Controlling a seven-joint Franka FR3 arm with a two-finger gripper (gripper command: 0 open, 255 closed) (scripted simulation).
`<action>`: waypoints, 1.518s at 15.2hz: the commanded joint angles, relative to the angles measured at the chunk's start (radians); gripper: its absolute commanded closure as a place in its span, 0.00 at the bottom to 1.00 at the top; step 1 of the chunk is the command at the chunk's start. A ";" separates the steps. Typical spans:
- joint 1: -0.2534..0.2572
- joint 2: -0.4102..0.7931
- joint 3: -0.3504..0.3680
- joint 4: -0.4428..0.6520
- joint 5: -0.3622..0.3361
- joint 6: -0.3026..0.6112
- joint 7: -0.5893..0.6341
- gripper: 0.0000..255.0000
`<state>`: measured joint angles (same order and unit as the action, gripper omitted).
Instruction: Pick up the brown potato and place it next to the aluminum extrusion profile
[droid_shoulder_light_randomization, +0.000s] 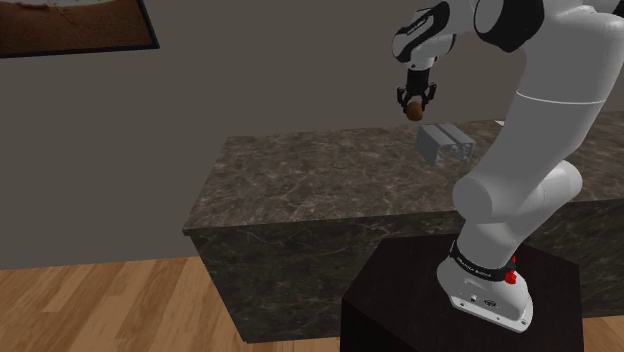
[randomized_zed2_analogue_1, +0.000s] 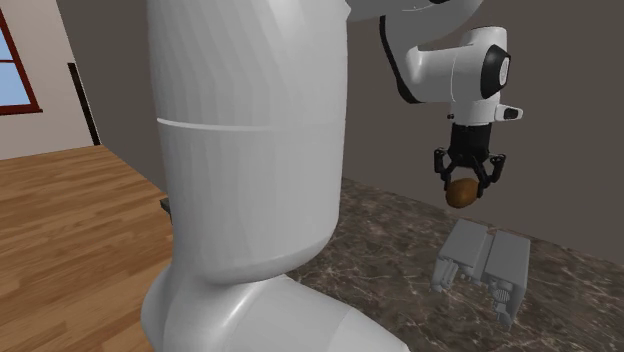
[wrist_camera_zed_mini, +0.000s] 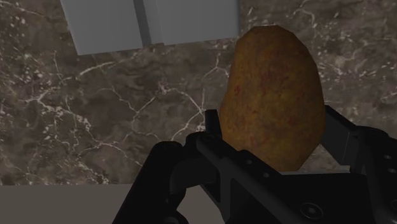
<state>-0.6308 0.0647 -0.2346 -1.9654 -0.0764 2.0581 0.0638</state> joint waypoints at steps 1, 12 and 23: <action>-0.001 0.008 0.000 -0.019 0.001 0.027 0.001 1.00; -0.004 0.069 0.000 -0.098 0.012 0.166 0.001 1.00; -0.007 0.114 0.001 -0.131 0.021 0.242 -0.001 1.00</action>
<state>-0.6388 0.1774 -0.2341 -2.0953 -0.0560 2.2995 0.0628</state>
